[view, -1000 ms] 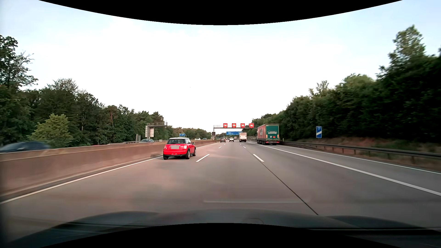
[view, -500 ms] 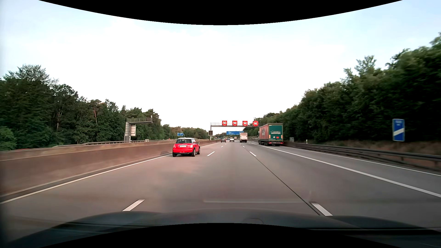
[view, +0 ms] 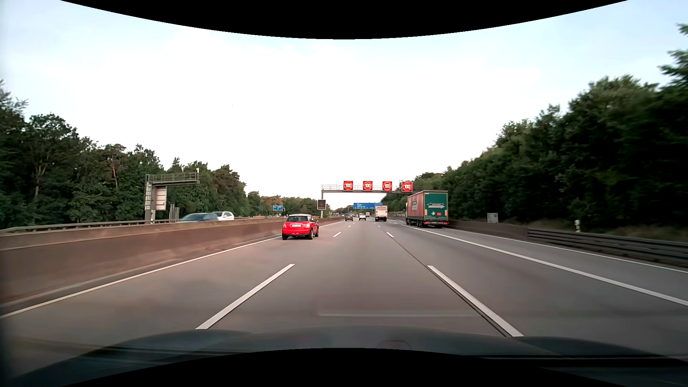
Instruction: Follow the waypoints while adhering to traffic rules and regulations
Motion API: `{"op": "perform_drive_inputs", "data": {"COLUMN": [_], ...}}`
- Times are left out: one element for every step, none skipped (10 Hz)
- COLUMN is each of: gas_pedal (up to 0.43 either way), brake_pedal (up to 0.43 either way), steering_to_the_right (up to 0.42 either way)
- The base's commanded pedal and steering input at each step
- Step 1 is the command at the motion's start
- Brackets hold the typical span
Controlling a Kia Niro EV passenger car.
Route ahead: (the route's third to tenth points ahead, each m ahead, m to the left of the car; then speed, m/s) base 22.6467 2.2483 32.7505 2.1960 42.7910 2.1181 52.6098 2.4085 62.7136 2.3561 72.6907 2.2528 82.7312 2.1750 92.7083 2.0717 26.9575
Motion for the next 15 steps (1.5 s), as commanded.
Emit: {"op": "perform_drive_inputs", "data": {"gas_pedal": [0.189,0.189,0.189,0.189,0.189,0.189,0.189,0.189,0.189,0.189,0.189,0.189,0.189,0.189,0.189], "brake_pedal": [0.000,0.000,0.000,0.000,0.000,0.000,0.000,0.000,0.000,0.000,0.000,0.000,0.000,0.000,0.000], "steering_to_the_right": [-0.004,-0.004,-0.004,-0.003,-0.003,-0.003,-0.003,-0.003,-0.003,-0.003,-0.003,-0.003,-0.002,-0.002,-0.002]}}
